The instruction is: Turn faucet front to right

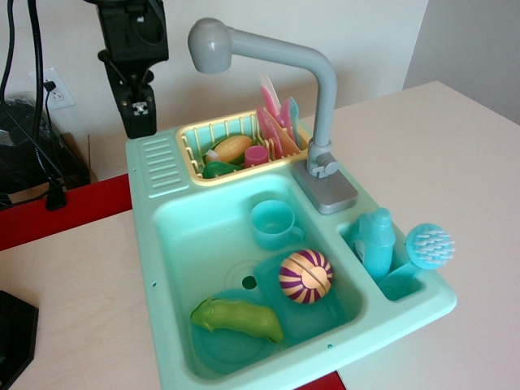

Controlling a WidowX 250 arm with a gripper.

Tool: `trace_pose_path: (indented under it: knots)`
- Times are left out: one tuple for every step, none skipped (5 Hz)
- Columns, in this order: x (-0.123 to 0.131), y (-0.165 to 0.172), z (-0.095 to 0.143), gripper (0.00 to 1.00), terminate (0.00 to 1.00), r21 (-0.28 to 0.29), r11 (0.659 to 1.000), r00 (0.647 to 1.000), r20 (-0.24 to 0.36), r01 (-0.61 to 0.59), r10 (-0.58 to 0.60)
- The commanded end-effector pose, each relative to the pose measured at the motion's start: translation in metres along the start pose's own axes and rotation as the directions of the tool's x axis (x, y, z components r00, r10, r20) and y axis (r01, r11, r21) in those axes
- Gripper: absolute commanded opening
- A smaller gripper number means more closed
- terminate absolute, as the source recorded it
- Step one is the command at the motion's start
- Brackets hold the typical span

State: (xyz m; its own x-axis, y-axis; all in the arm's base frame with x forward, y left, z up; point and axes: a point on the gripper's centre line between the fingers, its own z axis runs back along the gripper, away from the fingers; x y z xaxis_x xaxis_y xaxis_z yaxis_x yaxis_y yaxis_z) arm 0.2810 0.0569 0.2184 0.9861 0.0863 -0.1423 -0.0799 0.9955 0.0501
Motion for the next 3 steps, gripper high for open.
trace_pose_path:
  knots:
    - [0.023, 0.010, 0.007, 1.00, 0.00, 0.022, 1.000, 0.999, 0.032, -0.001, 0.001]
    - [0.034, 0.001, 0.003, 1.00, 0.00, 0.029, 0.999, 0.999, 0.021, 0.026, -0.027]
    - [0.036, -0.022, 0.000, 1.00, 0.00, 0.017, 0.996, 0.996, 0.013, 0.087, -0.087]
